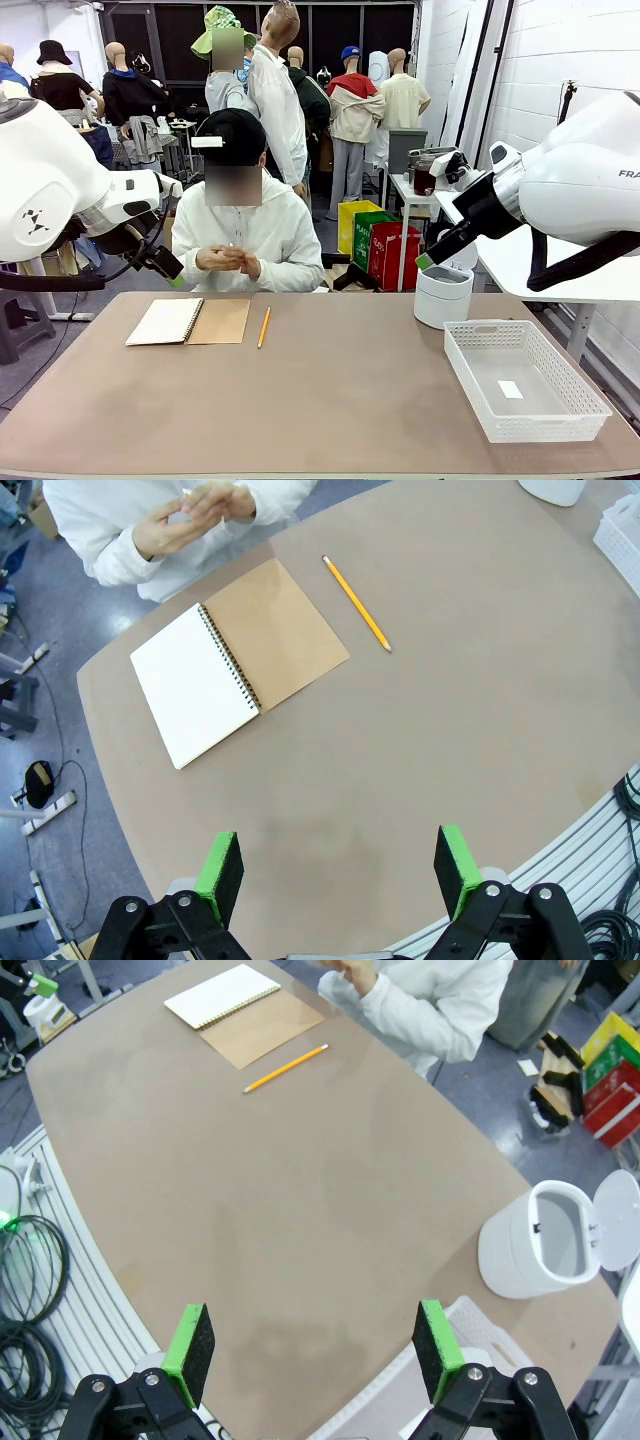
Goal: Sort the paper based on its condition.
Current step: If a person hands you a paper, place it in the Organizing basket , and if it's crumpled, put it in the Trash can.
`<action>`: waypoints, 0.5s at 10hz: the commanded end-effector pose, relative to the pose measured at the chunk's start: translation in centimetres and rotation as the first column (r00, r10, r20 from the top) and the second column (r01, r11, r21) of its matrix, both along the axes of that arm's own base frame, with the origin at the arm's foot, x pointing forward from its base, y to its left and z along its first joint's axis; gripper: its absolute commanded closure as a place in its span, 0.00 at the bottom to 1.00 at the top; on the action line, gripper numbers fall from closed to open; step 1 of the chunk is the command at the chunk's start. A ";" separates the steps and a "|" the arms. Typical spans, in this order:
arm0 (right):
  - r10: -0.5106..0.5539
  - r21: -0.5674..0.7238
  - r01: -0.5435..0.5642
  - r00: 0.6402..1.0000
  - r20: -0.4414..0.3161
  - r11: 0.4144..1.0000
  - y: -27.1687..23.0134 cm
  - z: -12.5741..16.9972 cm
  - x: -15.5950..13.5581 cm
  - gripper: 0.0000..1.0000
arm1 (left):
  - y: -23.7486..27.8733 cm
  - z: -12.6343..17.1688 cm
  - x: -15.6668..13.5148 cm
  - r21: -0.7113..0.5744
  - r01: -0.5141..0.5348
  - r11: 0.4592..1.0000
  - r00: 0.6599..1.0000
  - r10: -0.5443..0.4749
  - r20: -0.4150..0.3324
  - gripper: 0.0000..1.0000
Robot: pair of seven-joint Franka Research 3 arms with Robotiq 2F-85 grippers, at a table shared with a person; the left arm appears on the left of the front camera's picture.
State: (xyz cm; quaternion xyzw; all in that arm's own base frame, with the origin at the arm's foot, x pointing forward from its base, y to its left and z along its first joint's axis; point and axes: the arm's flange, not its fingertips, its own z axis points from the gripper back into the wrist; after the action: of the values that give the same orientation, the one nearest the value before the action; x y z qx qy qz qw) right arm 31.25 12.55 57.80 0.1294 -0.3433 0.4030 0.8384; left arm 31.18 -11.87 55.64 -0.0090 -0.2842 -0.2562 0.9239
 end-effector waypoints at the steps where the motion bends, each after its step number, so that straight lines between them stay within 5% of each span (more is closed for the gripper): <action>1: 0.000 0.005 0.000 1.000 -0.002 1.000 0.0 0.0 0.0 0.00 | 0.1 0.1 0.0 -0.005 -0.002 1.000 1.000 0.002 0.005 0.00; 5: 0.000 0.005 0.000 1.000 -0.002 1.000 0.0 0.0 0.0 0.00 | 0.1 0.1 0.0 -0.005 -0.002 1.000 1.000 0.002 0.005 0.00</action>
State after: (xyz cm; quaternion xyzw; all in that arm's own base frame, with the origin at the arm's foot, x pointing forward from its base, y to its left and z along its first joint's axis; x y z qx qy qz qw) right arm 31.25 12.55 57.80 0.1294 -0.3433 0.4030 0.8384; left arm 31.18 -11.87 55.64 -0.0090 -0.2842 -0.2561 0.9239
